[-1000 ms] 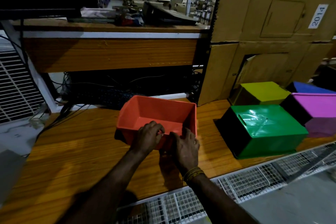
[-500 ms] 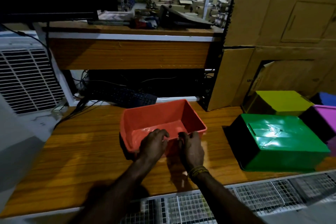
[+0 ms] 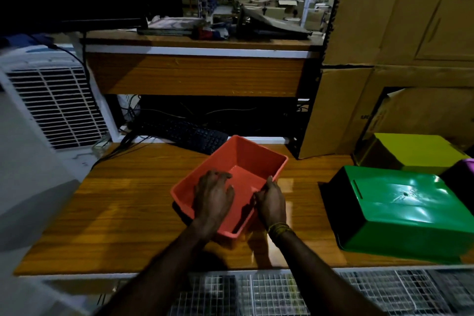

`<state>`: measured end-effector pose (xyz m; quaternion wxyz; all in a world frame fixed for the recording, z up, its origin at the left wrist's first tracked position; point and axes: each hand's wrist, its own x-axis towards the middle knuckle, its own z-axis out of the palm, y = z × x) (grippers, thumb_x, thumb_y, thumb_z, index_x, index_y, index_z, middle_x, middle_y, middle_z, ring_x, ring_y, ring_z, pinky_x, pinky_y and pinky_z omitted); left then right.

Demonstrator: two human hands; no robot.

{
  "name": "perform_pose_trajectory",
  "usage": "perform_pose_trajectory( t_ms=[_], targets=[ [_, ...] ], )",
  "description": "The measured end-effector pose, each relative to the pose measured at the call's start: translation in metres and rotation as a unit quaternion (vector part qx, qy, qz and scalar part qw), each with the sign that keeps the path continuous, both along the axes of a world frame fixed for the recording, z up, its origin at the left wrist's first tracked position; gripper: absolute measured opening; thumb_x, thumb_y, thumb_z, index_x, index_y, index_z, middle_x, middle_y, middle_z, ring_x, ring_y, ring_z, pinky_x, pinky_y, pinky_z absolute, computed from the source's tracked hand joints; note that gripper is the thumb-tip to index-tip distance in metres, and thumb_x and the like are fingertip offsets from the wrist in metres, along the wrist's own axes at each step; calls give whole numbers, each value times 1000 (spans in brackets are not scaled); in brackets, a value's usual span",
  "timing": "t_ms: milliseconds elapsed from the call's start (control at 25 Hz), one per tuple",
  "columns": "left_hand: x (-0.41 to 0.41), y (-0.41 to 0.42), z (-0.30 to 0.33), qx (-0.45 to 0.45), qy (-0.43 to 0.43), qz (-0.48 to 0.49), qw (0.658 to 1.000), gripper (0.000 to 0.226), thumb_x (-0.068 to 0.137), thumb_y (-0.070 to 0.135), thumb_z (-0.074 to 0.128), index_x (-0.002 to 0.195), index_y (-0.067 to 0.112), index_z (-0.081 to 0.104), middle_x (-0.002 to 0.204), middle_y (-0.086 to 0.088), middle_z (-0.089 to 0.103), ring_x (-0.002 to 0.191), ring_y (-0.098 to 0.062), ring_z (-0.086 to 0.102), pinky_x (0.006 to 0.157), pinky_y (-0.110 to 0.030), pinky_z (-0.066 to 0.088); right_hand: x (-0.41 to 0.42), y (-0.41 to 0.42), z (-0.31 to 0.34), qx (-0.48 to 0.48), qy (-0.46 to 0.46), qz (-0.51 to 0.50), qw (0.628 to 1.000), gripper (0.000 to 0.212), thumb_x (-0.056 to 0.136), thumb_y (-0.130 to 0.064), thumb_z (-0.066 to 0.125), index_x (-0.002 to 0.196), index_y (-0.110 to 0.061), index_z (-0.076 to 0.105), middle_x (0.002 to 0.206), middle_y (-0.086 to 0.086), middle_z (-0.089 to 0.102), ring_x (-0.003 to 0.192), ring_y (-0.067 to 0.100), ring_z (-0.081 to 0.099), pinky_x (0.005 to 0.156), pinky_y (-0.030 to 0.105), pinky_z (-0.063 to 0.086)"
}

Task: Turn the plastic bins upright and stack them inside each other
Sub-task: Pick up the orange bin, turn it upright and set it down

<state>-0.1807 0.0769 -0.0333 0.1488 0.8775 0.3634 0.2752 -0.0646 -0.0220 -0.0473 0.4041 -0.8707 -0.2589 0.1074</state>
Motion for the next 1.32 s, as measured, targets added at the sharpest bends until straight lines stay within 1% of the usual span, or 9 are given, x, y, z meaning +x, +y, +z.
perform_pose_trajectory(
  t_ms=[120,280,400,520,720,840,1040,1200,1320],
  targets=[
    [-15,30,4,-4,75,25,997,38,83,28,64,120,22,64,132,-11,54,124,-32,50,104,-42,39,21,-9,-2,12,-32,0,999,46,91,-8,44,136,-3,48,142,19,50,131,34,48,110,43,39],
    [-19,44,2,-96,127,3,987,40,88,28,61,128,25,59,150,-6,38,132,-30,42,107,-37,39,25,-17,10,-14,-69,-26,997,42,90,-11,48,132,-10,54,143,12,44,122,32,52,92,44,52],
    [-16,46,-3,-133,106,-12,985,40,87,27,63,127,22,60,146,-10,40,129,-31,46,106,-36,41,-2,-18,4,-39,-56,-28,997,51,90,-18,50,140,-8,45,150,17,34,134,36,39,98,43,45],
    [-17,45,-6,-123,82,7,989,37,83,31,66,119,23,67,139,-10,49,125,-30,49,104,-36,42,-24,-19,-1,-58,-59,-19,996,58,92,-22,51,146,-4,37,156,19,24,140,37,26,107,41,36],
    [-63,60,-9,-82,71,33,994,32,77,42,66,107,32,72,127,-9,59,114,-32,53,99,-36,42,-60,12,-1,-74,-110,7,991,49,83,-32,49,130,-17,51,139,13,44,119,35,42,100,40,43],
    [-101,83,-5,-99,52,52,992,35,76,43,62,107,31,73,127,-9,59,117,-30,51,101,-36,39,-87,39,-4,-89,-128,40,987,46,81,-38,48,122,-20,57,129,12,52,118,32,43,102,38,39],
    [-169,123,-7,-94,13,101,990,39,72,43,56,102,26,74,125,-6,62,115,-31,53,100,-38,39,-142,92,3,-87,-100,100,986,46,85,-37,52,125,-16,60,139,17,45,130,36,36,109,41,37],
    [-205,152,-7,-79,-8,103,991,26,76,29,71,100,22,75,121,-8,63,114,-29,56,100,-39,38,-161,137,-2,-77,-89,139,983,47,82,-40,47,116,-14,64,134,17,47,123,37,42,104,35,39],
    [-223,174,-2,-86,-9,116,989,26,78,29,70,103,24,74,121,-7,62,114,-30,54,99,-38,40,-178,160,3,-80,-86,166,979,47,83,-37,51,121,-11,64,139,17,41,123,39,43,105,36,42]
  ],
)
